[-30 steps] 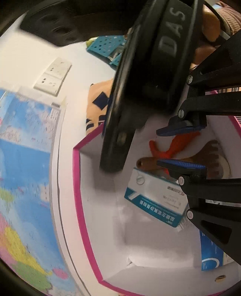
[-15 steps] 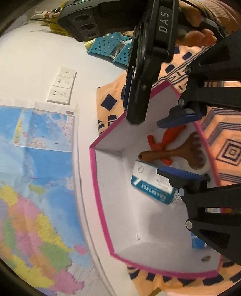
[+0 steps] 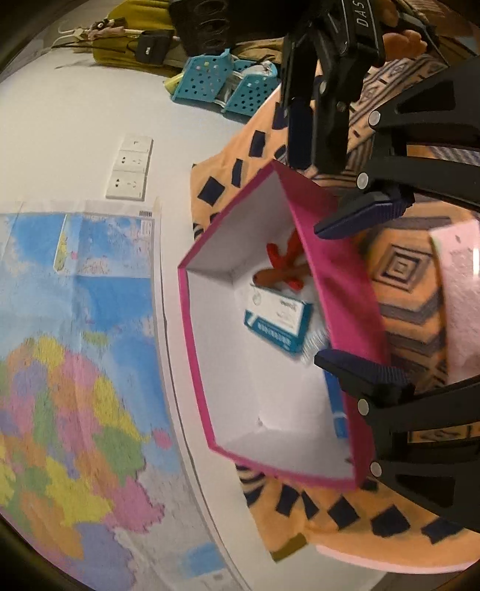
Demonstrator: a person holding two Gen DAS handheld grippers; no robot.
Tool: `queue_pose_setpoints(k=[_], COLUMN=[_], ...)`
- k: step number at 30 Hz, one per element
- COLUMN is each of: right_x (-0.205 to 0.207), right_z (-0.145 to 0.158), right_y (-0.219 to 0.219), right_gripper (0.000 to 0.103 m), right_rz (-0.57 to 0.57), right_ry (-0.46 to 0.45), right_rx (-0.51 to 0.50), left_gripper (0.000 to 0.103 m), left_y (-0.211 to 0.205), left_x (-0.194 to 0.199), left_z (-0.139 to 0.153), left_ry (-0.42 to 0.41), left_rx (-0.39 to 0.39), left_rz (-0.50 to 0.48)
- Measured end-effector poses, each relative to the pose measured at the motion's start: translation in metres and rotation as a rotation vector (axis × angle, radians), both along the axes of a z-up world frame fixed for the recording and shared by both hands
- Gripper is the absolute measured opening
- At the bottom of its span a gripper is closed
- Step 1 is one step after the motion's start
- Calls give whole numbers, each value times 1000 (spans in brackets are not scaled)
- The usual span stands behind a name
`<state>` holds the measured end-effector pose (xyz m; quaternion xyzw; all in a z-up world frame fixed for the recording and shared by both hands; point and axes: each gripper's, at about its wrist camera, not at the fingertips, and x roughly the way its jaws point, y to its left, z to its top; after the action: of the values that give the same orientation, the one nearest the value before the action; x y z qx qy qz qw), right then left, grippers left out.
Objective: Organize rigid objects
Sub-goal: 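Move both grippers back to the tubes lying on the cloth, then grasp the white-pink lotion tube with both grippers and lift it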
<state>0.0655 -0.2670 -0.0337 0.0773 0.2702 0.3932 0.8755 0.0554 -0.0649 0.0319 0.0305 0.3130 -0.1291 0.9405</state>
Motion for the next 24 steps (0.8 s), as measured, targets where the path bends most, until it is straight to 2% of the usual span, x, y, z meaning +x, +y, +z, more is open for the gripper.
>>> queue_pose_setpoints(k=[7,13,24], right_x=[-16,-23,-29], right_z=[-29,-59,-89], right_y=[8,15,33], right_gripper=[51,51,51], right_rz=[26,38,43], right_ry=[73,164,254], right_rx=[-2,-22,-47], left_gripper=[64,64,64], left_y=[53,79,74], left_x=[-20,-35,-46], left_z=[-10,-29,-60], left_ry=[22,65,139], left_rx=[-22,-20,2], left_rz=[104,150,93])
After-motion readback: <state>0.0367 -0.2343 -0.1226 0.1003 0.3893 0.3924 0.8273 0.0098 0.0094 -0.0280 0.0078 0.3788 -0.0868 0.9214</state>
